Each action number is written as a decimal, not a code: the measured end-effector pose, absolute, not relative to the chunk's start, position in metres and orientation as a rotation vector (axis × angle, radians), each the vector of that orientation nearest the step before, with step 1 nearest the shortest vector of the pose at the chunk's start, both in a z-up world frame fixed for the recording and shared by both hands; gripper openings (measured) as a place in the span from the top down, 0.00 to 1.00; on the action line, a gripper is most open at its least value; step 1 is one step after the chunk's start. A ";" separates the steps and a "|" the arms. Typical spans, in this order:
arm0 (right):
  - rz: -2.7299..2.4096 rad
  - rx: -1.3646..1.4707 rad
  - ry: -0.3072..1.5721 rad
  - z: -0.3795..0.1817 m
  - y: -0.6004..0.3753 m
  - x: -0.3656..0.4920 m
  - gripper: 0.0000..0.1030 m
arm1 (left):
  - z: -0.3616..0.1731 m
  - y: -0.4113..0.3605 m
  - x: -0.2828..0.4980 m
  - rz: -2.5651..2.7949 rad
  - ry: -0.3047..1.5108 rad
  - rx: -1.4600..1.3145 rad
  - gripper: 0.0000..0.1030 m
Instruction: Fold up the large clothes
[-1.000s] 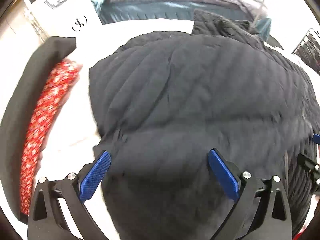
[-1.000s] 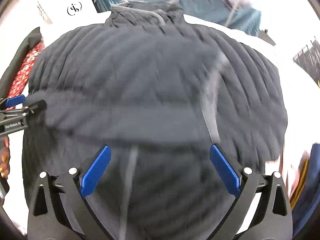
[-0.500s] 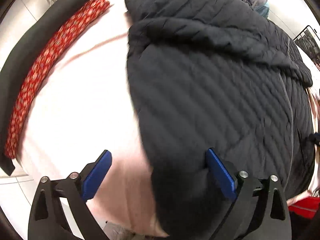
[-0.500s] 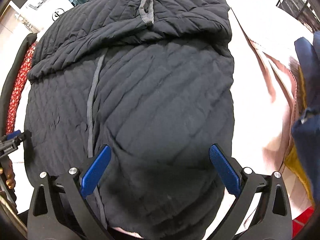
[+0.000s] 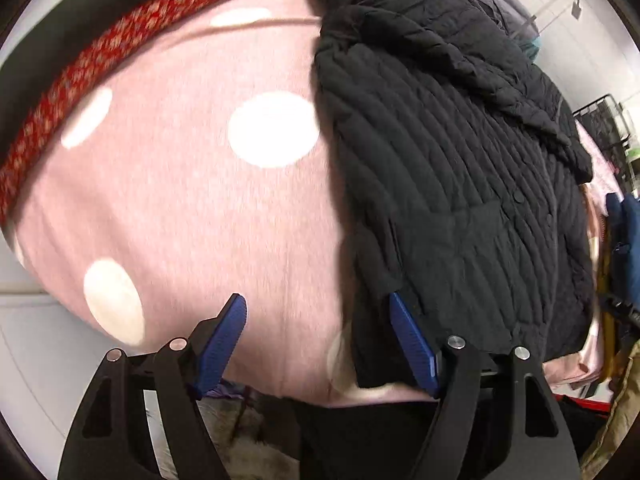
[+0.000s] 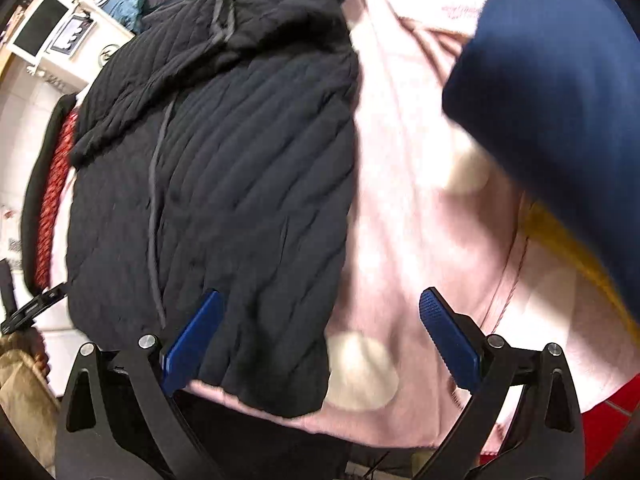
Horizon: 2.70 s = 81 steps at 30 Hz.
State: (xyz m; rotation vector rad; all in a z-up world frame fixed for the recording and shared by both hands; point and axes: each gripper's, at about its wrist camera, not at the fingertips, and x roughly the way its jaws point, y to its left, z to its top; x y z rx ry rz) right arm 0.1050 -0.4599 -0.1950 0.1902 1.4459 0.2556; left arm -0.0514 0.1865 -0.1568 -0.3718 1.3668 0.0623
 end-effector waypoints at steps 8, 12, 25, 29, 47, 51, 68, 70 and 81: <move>0.373 0.247 1.563 -0.225 -0.437 0.081 0.20 | -0.172 0.161 -0.071 -0.015 1.357 -0.427 0.29; 0.398 0.198 1.610 -0.234 -0.419 0.076 0.53 | -0.179 0.141 -0.049 -0.035 1.362 -0.426 0.35; 0.477 0.192 1.340 -0.067 -0.410 0.099 0.87 | -0.038 0.166 -0.036 -0.100 1.150 -0.350 0.94; 0.479 0.239 1.431 -0.072 -0.416 0.106 0.25 | -0.043 0.195 -0.042 -0.089 1.249 -0.257 0.94; 0.332 0.225 1.645 -0.214 -0.451 0.075 0.24 | -0.173 0.183 -0.056 -0.056 1.467 -0.400 0.21; 0.396 0.280 1.691 -0.233 -0.429 0.064 0.45 | -0.191 0.160 -0.054 -0.057 1.493 -0.368 0.39; 0.458 0.390 1.373 -0.118 -0.414 0.135 0.88 | -0.083 0.169 0.026 -0.097 1.217 -0.381 0.88; 0.463 0.362 1.330 -0.104 -0.408 0.154 0.89 | -0.070 0.170 0.051 -0.096 1.177 -0.343 0.88; 0.423 0.389 1.159 -0.047 -0.376 0.313 0.89 | -0.029 0.163 0.214 -0.056 1.083 -0.177 0.89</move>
